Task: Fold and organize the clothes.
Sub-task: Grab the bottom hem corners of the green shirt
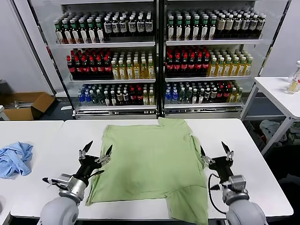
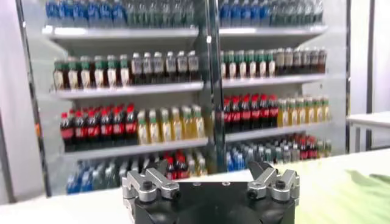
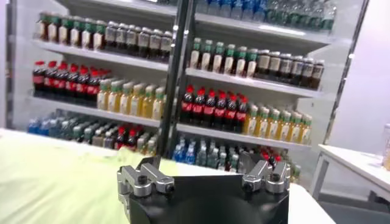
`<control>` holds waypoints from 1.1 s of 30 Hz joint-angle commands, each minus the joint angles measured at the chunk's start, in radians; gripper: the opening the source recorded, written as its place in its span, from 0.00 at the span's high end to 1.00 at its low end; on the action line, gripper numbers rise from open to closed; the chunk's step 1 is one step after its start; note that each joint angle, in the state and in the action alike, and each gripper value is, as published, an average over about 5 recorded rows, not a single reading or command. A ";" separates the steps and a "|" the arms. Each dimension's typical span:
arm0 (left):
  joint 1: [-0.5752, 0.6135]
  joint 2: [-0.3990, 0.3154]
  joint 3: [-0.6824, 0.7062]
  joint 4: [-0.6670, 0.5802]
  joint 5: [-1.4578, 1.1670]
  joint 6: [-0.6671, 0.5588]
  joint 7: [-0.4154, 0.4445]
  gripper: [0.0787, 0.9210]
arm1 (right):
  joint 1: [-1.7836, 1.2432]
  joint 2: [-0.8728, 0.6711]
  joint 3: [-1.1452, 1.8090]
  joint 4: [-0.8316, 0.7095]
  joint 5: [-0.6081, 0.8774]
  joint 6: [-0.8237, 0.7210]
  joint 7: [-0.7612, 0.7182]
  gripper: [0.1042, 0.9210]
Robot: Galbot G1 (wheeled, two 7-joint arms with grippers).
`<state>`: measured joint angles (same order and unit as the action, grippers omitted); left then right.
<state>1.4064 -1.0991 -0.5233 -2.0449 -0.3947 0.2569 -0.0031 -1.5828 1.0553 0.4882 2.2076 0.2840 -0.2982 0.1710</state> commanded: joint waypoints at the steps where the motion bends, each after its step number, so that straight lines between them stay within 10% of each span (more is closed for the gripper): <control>1: 0.198 0.093 -0.048 -0.144 -0.115 0.185 -0.056 0.12 | -0.334 -0.066 0.035 0.137 0.054 -0.006 -0.008 0.12; 33: 0.351 0.060 -0.085 -0.148 -0.147 0.320 -0.222 0.12 | -0.319 -0.027 -0.062 0.045 0.080 0.017 0.058 0.12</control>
<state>1.7271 -1.0378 -0.6011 -2.1887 -0.5489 0.5579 -0.2024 -1.8896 1.0262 0.4347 2.2616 0.3571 -0.2827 0.2205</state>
